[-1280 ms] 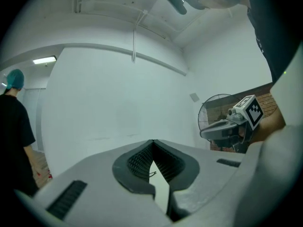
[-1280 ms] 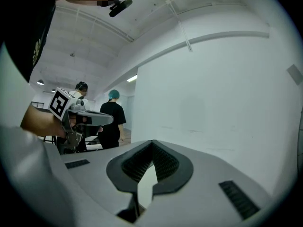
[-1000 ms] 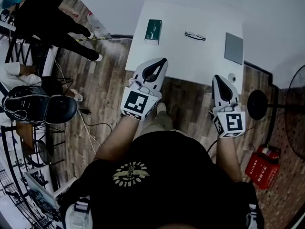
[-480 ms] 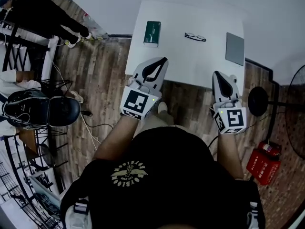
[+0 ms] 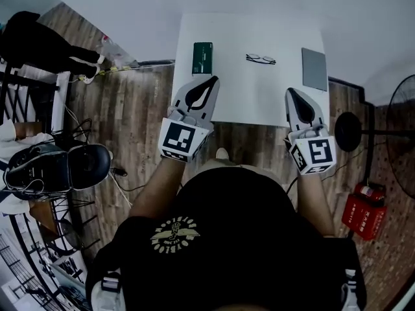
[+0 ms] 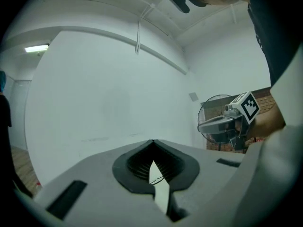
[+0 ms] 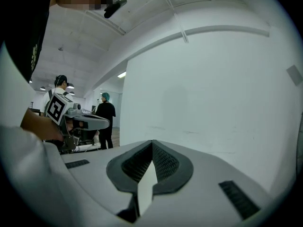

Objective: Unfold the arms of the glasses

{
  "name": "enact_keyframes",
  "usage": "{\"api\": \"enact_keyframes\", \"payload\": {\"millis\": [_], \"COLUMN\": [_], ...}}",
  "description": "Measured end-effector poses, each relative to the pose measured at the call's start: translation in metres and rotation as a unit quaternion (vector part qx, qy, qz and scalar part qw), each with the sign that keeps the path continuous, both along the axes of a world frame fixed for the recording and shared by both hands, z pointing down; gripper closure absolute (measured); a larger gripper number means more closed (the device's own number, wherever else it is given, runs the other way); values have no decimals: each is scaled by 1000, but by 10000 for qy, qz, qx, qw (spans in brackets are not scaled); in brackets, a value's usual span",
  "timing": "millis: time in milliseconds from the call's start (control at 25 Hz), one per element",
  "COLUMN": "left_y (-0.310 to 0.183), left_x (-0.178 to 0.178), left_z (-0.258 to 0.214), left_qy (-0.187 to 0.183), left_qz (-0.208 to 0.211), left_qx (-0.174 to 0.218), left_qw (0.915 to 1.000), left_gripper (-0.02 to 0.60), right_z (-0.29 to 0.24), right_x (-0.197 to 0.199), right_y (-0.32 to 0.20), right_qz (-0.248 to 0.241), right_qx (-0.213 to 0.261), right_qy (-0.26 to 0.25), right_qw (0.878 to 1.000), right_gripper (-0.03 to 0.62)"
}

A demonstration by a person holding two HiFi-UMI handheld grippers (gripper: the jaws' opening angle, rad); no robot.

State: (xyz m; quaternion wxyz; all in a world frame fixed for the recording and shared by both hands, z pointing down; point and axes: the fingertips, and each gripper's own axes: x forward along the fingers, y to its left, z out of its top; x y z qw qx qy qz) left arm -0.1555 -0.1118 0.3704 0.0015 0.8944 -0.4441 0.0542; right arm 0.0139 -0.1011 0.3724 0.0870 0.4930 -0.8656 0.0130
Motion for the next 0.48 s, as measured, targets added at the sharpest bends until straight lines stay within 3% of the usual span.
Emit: {"api": "enact_keyframes", "payload": {"millis": [160,480], "left_y": [-14,-19], "left_x": [-2,-1], "left_z": [-6,6], "left_qy": [13,108], "left_qz": [257,444], "left_qx": [169,60], "left_qw": [9995,9989], "left_gripper": [583,583], "right_z": [-5,-7], "right_x": [-6,-3], "right_y": [-9,-1], "right_qz": [148,343], "right_qx": [-30,-157], "right_qy": [69,242], "right_qw": [9999,9990], "right_gripper": [594,594]}}
